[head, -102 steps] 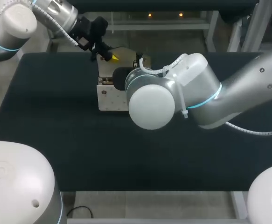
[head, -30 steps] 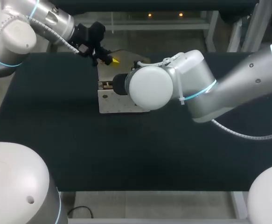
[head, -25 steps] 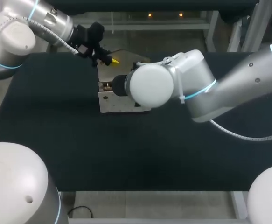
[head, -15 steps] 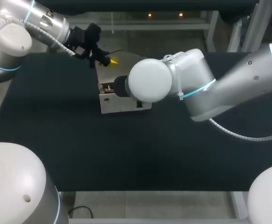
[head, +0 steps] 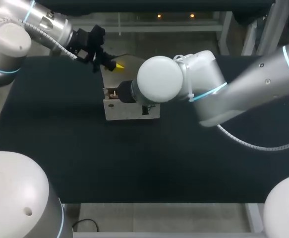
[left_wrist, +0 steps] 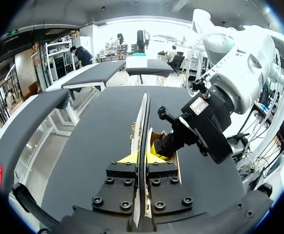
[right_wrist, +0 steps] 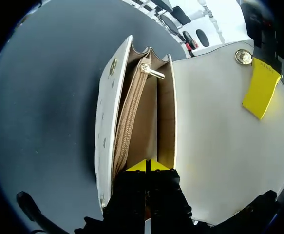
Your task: Pick up the bag, open it, inspect its contents, close it, and place it on the opposite side
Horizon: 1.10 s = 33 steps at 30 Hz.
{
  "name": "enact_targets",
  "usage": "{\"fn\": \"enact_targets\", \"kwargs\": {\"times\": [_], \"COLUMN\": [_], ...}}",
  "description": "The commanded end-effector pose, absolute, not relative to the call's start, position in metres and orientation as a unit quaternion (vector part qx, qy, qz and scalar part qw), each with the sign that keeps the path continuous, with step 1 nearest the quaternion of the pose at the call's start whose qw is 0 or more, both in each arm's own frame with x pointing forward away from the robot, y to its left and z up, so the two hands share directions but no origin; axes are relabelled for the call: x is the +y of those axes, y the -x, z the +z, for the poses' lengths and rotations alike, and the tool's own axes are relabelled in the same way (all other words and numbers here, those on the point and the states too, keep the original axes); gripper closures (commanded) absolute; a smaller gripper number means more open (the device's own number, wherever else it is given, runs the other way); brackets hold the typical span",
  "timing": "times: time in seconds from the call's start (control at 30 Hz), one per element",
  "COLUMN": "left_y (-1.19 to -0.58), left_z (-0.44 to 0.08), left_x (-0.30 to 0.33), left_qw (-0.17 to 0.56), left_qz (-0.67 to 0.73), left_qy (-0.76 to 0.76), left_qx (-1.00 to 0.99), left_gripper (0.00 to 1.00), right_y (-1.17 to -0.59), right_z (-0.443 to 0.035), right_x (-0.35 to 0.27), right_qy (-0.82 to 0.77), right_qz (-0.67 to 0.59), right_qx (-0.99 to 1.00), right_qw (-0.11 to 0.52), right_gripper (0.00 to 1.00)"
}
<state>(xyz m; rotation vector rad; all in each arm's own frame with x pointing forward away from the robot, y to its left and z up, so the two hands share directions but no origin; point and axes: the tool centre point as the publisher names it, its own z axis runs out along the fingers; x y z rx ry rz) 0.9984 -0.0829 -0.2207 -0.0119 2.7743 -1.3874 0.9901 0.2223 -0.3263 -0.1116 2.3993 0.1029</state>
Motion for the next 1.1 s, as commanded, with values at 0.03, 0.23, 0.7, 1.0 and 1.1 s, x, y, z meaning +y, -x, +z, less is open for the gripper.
{"fn": "enact_targets", "kwargs": {"times": [0.03, 0.23, 0.7, 1.0, 1.1], "left_y": [-1.0053, -1.0064, -1.0059, -1.0060, -1.0061], "left_z": [-0.2219, -0.2214, -0.2204, -0.2217, -0.2217], "left_x": [-0.0835, -0.0810, -0.0811, -0.0797, -0.0798], "left_qw": [0.012, 0.013, 0.016, 0.016, 0.017], "left_qz": [-0.450, -0.451, -0.450, -0.449, -0.449], "left_qy": [-0.001, 0.000, -0.008, -0.008, -0.007], "left_qx": [0.893, 0.892, 0.893, 0.893, 0.893], "left_gripper": [1.00, 1.00, 1.00, 1.00, 1.00], "right_y": [-0.9983, -0.9972, -0.9957, -0.9959, -0.9960], "right_z": [-0.3385, -0.3410, -0.3448, -0.3449, -0.3446], "right_x": [0.2197, 0.2189, 0.2228, 0.2236, 0.2237], "right_qy": [0.047, 0.048, 0.058, 0.057, 0.057], "right_qz": [0.038, 0.033, 0.020, 0.019, 0.019], "right_qx": [0.937, 0.940, 0.947, 0.948, 0.948], "right_qw": [0.343, 0.337, 0.316, 0.313, 0.314], "right_gripper": [0.94, 0.70, 0.00, 0.00, 0.00]}}
